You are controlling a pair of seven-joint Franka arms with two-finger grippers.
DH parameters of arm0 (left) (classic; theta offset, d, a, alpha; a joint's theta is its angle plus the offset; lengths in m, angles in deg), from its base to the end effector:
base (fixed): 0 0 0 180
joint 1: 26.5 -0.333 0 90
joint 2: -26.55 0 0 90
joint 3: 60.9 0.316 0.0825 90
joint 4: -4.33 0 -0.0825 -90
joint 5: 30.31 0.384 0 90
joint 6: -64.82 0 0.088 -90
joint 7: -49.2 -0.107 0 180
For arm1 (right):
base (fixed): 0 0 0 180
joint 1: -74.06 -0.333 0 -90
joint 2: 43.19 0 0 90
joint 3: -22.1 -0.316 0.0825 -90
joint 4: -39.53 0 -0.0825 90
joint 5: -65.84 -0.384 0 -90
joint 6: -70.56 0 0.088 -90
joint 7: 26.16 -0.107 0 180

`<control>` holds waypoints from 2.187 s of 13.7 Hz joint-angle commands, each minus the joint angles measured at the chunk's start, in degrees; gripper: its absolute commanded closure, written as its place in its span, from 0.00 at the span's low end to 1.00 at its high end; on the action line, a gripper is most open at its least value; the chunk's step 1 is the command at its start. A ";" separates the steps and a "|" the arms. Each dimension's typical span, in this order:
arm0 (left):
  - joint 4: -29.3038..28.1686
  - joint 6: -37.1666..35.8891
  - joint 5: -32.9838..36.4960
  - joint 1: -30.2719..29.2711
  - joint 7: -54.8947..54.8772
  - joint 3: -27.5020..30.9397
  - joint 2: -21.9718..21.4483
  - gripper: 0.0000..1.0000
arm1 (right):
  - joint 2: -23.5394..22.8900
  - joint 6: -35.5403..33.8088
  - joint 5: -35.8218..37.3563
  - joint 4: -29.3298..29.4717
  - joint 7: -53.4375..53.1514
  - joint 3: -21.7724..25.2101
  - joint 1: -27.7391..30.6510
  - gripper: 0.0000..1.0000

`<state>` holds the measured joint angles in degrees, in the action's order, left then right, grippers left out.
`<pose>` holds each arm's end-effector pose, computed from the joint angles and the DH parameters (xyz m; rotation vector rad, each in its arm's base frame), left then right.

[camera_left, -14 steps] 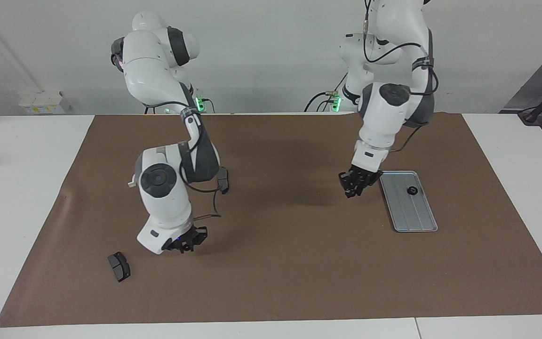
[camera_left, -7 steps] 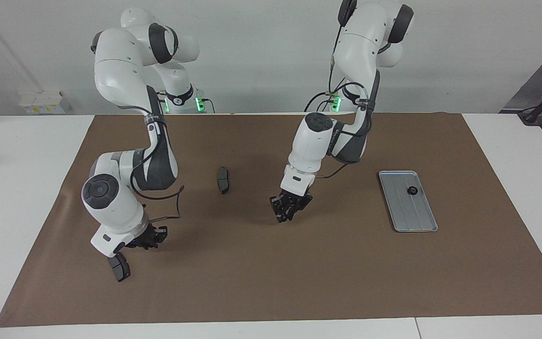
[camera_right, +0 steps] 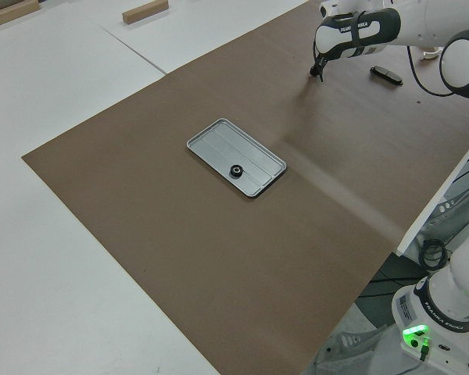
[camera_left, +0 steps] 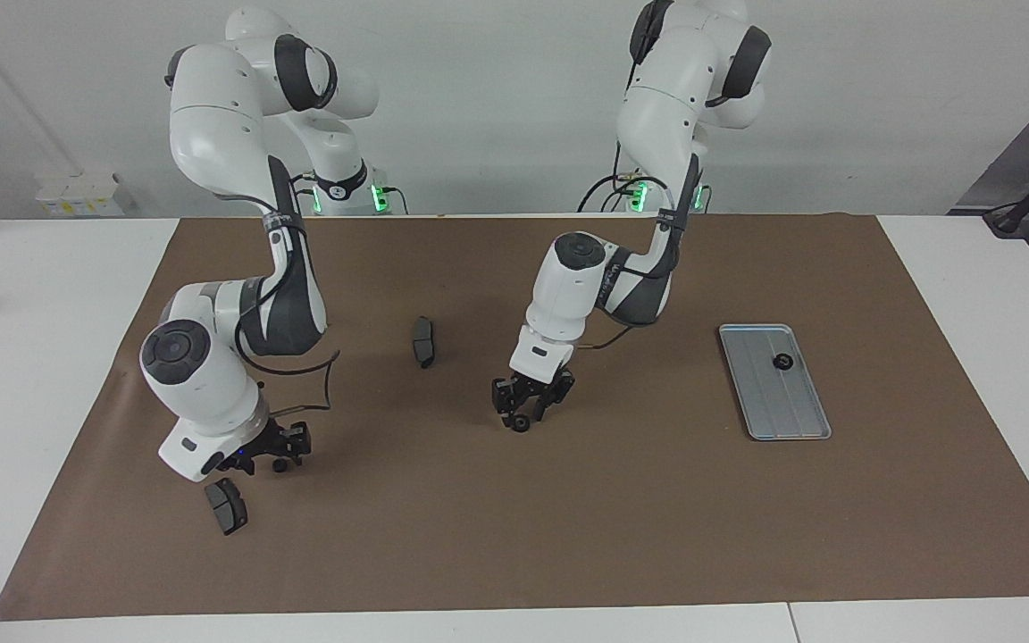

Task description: Place bearing gear from tray to pile

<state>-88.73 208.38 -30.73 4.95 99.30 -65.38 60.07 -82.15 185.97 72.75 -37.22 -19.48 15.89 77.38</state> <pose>0.5849 -0.4134 0.3127 2.8656 0.3921 0.2716 0.7322 0.0125 0.3291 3.0861 0.3018 -0.0038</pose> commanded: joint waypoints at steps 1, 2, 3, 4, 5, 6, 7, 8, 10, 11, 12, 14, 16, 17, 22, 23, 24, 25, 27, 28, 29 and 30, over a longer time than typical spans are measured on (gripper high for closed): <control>5.07 -13.79 1.47 -0.08 1.05 1.58 -3.18 0.00 | 2.04 1.31 -0.76 -2.35 -2.27 -0.74 -1.20 0.08; 4.64 -15.48 1.82 0.01 0.88 3.41 -5.20 0.00 | 2.04 1.31 -0.50 -2.09 -5.95 -0.83 -3.13 0.08; 3.68 -18.02 1.83 -0.34 0.44 4.82 -7.39 0.00 | 2.04 1.40 -0.15 -2.09 -9.73 -0.83 -5.67 0.08; 2.80 -20.91 1.83 -2.00 0.26 5.27 -9.76 0.00 | 2.04 1.49 -0.05 -2.09 -13.50 -0.74 -8.57 0.07; 2.18 -24.16 1.83 -4.71 0.26 5.27 -11.53 0.00 | 2.04 2.97 -0.05 -2.09 -17.37 -0.74 -11.12 0.05; 1.56 -26.54 1.83 -7.17 -0.17 5.27 -13.11 0.00 | 2.04 5.59 -0.23 -2.09 -22.11 -0.74 -13.84 0.00; 0.95 -27.96 1.83 -9.89 -0.79 5.27 -14.17 0.00 | 2.04 7.71 -0.23 -2.26 -26.59 -0.83 -16.13 0.00; 0.59 -28.93 1.83 -11.40 -1.49 5.36 -14.79 0.00 | 2.04 8.25 -0.32 -2.18 -29.77 -0.83 -18.07 0.00; -1.59 -29.47 1.91 -15.61 -1.59 5.45 -15.58 0.00 | 1.78 10.17 -0.32 -2.09 -36.19 -0.83 -22.46 0.00; -4.13 -28.95 1.91 -17.38 -2.02 5.54 -16.46 0.00 | 0.82 12.45 -0.32 -2.18 -39.35 -0.65 -24.74 0.00; -7.38 -28.42 2.26 -19.92 -3.94 5.54 -17.77 0.00 | 0.03 13.95 -0.14 -2.18 -40.60 -0.65 -25.46 0.00; -13.96 -23.09 3.58 -24.84 -6.67 5.54 -19.88 0.00 | -1.11 15.19 0.12 -2.09 -41.14 -0.65 -27.48 0.00; -20.56 -16.14 3.67 -28.97 -8.34 5.54 -21.73 0.00 | -1.12 17.12 0.65 -2.87 -42.37 -0.65 -28.37 0.00; -22.51 -14.89 3.67 -30.65 -9.57 5.54 -22.35 0.00 | -1.03 17.48 0.74 -3.75 -42.37 -0.65 -28.46 0.01; -28.92 -9.02 3.67 -34.80 -10.29 5.45 -24.11 0.00 | -0.50 21.70 2.76 -8.77 -41.84 -0.65 -28.02 0.12; -31.12 -7.60 3.67 -34.80 -9.85 5.36 -24.90 0.00 | -0.50 21.62 3.11 -8.77 -41.84 -0.65 -28.02 0.16; -32.53 -6.37 3.67 -34.80 -9.58 5.36 -25.08 0.00 | -0.50 21.61 3.11 -8.77 -41.76 -0.65 -28.02 0.23; -33.41 -5.22 3.67 -34.71 -8.45 5.36 -25.17 0.03 | -0.50 21.61 3.11 -8.77 -41.76 -0.65 -28.02 0.33; -35.44 -3.38 3.67 -34.44 -8.35 5.36 -25.52 0.12 | -0.59 21.61 3.11 -8.86 -41.76 -0.74 -27.93 0.51; -35.88 -2.49 3.67 -34.62 -8.53 5.36 -25.52 0.13 | -0.51 21.61 3.11 -8.86 -41.76 -0.74 -27.93 0.59; -35.97 -2.49 3.67 -34.71 -8.61 5.36 -25.52 0.13 | -0.50 21.53 3.11 -8.86 -41.76 -0.74 -27.93 0.68; -35.97 -2.83 3.67 -34.62 -8.53 5.36 -25.61 0.13 | -0.50 21.53 3.11 -8.77 -41.67 -0.74 -27.93 0.76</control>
<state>-122.22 204.52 -28.04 -29.47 89.63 -59.85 36.84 -83.37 206.27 74.51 -44.32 -60.60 15.70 48.97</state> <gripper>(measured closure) 0.123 0.656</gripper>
